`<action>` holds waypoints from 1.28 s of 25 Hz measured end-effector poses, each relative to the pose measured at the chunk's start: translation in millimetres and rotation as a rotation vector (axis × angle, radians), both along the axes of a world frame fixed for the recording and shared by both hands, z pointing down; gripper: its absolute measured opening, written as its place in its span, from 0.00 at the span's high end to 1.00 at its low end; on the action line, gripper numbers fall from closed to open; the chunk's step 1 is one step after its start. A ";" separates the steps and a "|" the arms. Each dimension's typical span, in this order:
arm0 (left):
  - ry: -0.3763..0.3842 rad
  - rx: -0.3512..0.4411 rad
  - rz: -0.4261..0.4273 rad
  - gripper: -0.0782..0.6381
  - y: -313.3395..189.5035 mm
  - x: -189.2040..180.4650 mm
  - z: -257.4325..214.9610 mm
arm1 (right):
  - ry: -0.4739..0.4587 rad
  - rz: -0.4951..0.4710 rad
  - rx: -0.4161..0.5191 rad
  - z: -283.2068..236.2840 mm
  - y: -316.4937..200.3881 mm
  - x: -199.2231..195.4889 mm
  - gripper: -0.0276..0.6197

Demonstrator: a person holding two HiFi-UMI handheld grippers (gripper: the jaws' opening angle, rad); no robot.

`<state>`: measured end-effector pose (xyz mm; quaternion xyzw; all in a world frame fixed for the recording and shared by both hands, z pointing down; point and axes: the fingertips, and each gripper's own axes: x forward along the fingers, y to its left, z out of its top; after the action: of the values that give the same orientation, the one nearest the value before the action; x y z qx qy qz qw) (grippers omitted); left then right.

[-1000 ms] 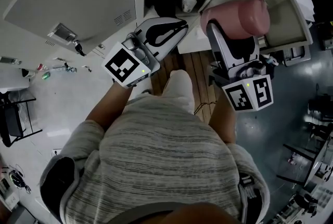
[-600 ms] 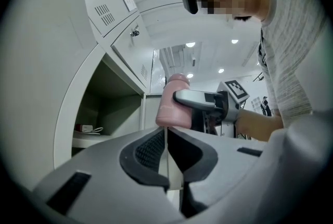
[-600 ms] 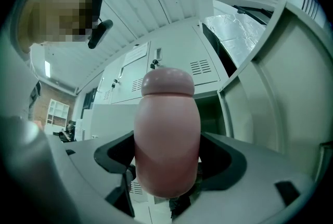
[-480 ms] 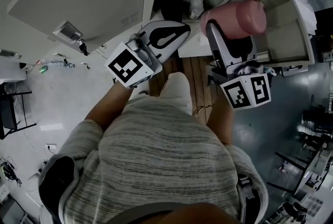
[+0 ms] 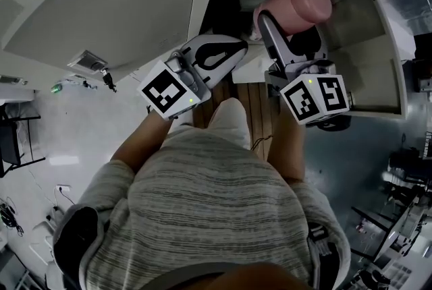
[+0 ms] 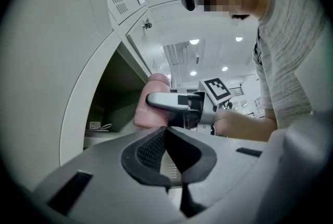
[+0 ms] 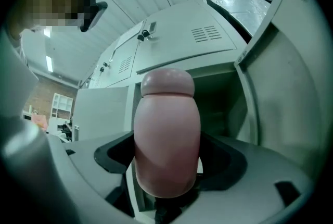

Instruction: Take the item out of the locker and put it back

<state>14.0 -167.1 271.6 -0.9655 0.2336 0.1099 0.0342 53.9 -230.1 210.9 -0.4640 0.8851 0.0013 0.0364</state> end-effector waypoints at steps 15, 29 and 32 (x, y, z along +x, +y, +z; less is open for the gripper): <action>-0.009 -0.024 -0.040 0.88 -35.7 9.5 11.7 | 0.084 -0.041 -0.078 23.5 -104.4 -20.4 0.41; -0.011 -0.043 -0.059 0.88 -38.0 14.1 17.7 | 0.096 0.025 -0.097 35.2 -137.1 -24.3 0.41; -0.022 -0.053 -0.063 0.88 -36.2 11.4 21.3 | 0.094 0.033 -0.086 35.0 -136.9 -24.7 0.41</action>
<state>25.5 -203.3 292.9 -0.9593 0.2665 0.0919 0.0148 29.3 -367.0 245.9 -0.4793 0.8772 -0.0143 -0.0250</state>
